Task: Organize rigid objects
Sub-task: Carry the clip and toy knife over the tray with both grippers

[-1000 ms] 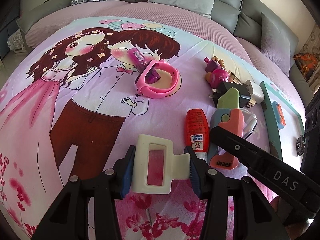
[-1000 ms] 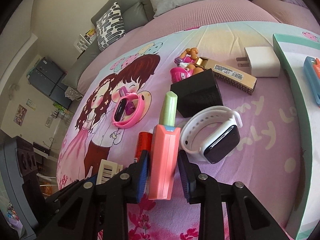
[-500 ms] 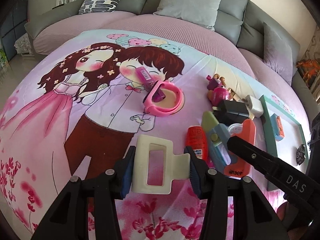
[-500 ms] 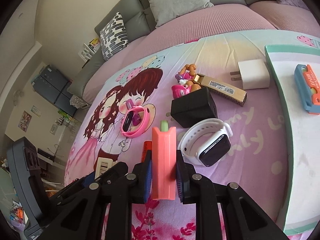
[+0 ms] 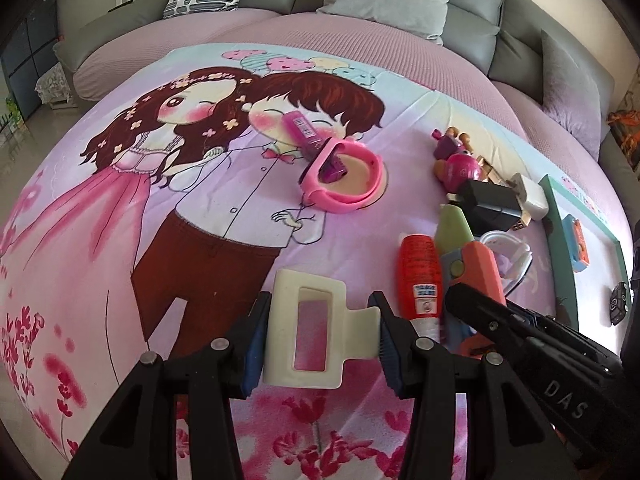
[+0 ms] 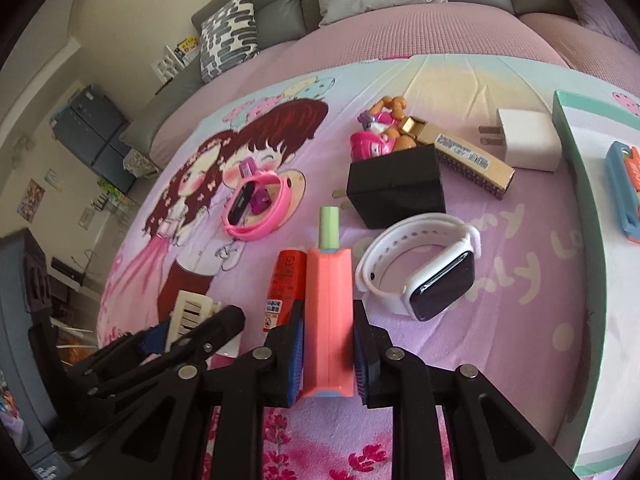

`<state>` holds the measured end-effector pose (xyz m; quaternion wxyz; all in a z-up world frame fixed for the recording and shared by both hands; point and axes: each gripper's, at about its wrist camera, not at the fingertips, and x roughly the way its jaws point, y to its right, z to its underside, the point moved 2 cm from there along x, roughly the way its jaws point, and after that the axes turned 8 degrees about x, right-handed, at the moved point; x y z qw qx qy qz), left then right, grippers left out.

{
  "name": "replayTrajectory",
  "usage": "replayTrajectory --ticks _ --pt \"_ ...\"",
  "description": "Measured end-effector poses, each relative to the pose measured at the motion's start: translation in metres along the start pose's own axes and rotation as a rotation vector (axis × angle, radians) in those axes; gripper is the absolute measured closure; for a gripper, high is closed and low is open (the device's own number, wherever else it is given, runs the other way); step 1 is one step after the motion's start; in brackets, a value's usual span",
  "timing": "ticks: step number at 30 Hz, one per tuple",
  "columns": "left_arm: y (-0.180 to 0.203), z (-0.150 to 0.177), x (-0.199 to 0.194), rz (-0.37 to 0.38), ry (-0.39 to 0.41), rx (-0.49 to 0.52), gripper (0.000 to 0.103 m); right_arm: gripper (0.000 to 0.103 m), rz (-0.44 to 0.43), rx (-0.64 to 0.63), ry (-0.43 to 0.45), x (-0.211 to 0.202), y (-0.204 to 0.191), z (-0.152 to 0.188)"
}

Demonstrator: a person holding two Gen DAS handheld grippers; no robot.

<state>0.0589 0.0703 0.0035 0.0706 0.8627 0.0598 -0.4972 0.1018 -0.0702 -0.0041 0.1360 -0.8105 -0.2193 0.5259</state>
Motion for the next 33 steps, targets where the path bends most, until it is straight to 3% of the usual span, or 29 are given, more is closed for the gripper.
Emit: replayTrajectory --ticks 15,33 --pt "-0.014 0.003 0.003 0.035 0.003 -0.036 0.053 0.080 0.177 -0.164 0.047 0.012 -0.023 0.009" --pt "-0.014 -0.005 -0.013 0.033 0.078 -0.058 0.053 0.081 0.010 -0.023 0.112 -0.020 -0.015 -0.001"
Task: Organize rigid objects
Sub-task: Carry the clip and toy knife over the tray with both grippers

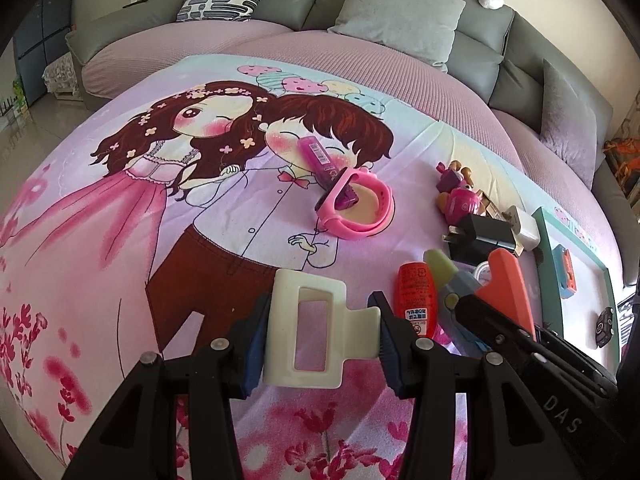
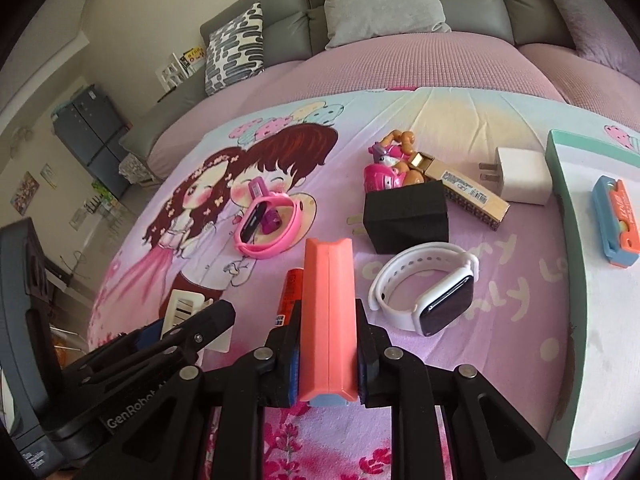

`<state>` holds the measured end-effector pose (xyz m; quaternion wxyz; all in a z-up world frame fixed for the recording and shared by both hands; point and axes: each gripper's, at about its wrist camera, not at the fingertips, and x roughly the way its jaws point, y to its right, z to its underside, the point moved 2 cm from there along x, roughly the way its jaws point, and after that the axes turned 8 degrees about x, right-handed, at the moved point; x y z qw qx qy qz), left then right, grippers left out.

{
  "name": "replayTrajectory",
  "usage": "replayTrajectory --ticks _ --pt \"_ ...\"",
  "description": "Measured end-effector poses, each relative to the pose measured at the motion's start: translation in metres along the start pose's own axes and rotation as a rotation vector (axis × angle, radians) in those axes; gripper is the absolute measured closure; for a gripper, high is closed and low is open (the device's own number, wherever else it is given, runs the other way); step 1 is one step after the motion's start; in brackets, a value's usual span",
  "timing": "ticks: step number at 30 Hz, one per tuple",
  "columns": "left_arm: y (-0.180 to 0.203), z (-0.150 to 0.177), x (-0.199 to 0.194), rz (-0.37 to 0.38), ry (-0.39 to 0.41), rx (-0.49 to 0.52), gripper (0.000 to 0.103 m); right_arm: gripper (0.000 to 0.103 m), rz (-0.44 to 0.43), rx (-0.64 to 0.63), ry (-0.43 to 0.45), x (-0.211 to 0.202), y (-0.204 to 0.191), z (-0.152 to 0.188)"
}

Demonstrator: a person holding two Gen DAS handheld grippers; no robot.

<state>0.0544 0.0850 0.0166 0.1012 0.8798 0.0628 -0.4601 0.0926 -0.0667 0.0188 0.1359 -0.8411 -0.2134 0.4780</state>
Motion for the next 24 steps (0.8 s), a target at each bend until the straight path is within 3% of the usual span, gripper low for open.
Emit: replayTrajectory --ticks 10,24 --pt "0.003 -0.003 -0.005 -0.006 0.015 0.007 0.053 0.081 -0.013 0.043 0.067 -0.023 0.010 -0.011" --pt "0.028 -0.015 -0.028 -0.009 0.071 0.065 0.053 0.081 -0.040 0.083 0.238 -0.087 0.030 -0.030"
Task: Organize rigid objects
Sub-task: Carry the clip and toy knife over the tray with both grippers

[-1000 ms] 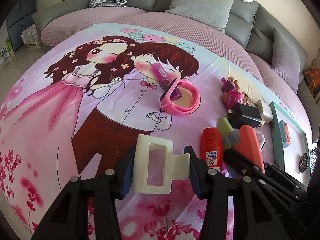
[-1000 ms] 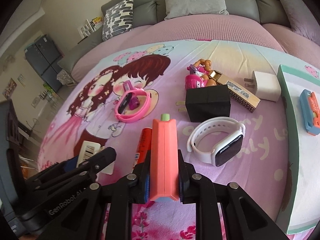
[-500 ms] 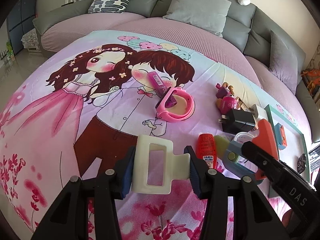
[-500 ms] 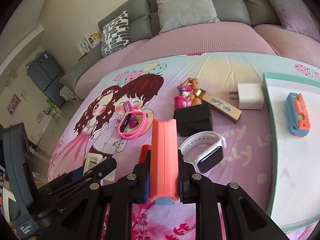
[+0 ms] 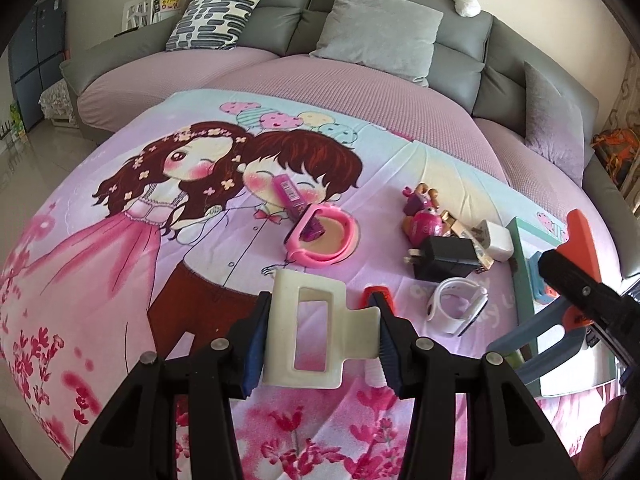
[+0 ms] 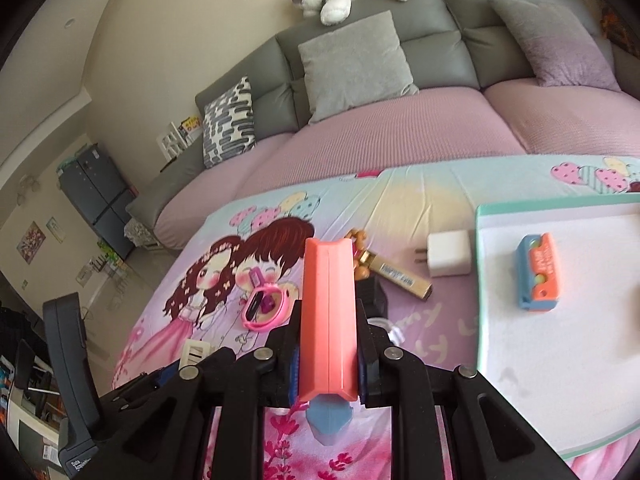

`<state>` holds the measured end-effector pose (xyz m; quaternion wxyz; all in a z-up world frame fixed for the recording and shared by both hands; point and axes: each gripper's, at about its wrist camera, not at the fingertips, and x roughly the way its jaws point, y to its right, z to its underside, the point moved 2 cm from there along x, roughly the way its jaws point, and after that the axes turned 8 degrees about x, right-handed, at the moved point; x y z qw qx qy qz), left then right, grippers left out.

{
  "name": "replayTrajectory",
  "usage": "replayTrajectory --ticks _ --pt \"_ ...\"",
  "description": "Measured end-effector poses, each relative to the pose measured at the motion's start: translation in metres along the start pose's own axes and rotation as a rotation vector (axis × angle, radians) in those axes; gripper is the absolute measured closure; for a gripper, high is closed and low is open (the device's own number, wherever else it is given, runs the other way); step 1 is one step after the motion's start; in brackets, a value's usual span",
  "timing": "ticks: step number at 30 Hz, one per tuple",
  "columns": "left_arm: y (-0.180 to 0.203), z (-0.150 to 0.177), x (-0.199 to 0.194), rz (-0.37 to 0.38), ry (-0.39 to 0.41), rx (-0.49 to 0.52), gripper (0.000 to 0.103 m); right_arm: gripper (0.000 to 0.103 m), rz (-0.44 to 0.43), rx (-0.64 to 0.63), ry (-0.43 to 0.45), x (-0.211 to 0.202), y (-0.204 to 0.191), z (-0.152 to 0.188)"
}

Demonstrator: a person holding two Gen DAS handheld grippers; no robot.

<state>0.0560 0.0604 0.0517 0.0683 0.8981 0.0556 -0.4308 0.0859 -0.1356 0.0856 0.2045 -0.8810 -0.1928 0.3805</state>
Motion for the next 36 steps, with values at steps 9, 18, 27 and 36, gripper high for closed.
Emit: replayTrajectory --ticks 9,18,27,36 --pt "0.051 -0.025 -0.018 0.017 0.045 0.111 0.053 0.081 0.053 0.067 0.177 -0.059 0.037 -0.031" --pt "0.133 -0.047 -0.022 0.102 0.078 0.262 0.053 0.081 0.216 0.195 0.283 -0.101 0.107 -0.051" --pt "0.217 -0.051 -0.006 0.192 0.068 0.382 0.053 0.081 0.342 0.260 0.333 -0.121 0.151 -0.059" --pt "0.248 -0.039 0.023 0.203 0.015 0.406 0.053 0.081 0.342 0.302 0.315 -0.116 0.180 -0.054"
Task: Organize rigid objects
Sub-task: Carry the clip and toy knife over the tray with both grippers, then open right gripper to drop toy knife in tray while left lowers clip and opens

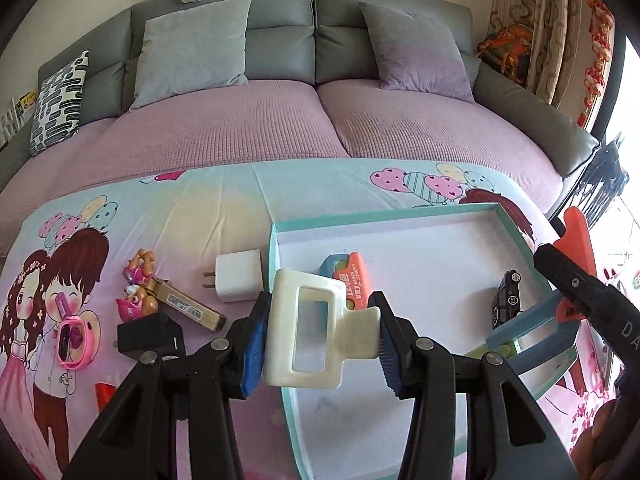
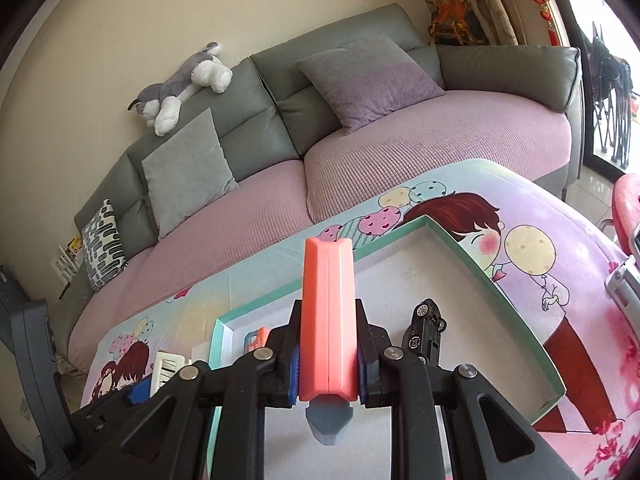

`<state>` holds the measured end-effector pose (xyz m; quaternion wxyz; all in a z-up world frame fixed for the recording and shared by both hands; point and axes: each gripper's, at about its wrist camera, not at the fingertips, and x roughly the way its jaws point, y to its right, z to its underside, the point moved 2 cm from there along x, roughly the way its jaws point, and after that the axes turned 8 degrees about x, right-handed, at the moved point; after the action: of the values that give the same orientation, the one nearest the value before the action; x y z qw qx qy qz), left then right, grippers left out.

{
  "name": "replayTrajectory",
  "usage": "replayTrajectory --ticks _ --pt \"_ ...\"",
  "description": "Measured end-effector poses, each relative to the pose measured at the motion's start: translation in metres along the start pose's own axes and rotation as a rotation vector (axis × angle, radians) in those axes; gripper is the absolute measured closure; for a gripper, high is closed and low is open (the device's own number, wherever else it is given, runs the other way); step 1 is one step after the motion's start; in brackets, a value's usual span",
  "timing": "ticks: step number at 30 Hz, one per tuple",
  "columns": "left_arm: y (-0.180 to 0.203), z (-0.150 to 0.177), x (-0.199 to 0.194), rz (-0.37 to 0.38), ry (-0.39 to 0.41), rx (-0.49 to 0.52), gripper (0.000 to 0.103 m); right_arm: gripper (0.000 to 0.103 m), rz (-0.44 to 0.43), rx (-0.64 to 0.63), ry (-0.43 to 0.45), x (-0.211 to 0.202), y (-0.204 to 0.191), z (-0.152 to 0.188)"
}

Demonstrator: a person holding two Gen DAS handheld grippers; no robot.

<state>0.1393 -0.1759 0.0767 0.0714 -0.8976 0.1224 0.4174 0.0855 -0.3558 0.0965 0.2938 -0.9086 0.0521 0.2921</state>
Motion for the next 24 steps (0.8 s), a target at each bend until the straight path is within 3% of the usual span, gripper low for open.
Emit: replayTrajectory --ticks 8,16,24 --pt "0.003 0.009 0.012 0.007 -0.035 0.009 0.053 0.081 0.015 -0.031 0.008 0.008 -0.003 0.004" --pt "0.003 0.018 0.025 0.012 -0.075 0.005 0.053 0.081 0.100 -0.094 -0.181 0.040 0.001 0.026" --pt "0.004 0.019 0.026 0.021 -0.094 0.015 0.053 0.081 0.125 -0.226 -0.252 0.034 -0.007 0.041"
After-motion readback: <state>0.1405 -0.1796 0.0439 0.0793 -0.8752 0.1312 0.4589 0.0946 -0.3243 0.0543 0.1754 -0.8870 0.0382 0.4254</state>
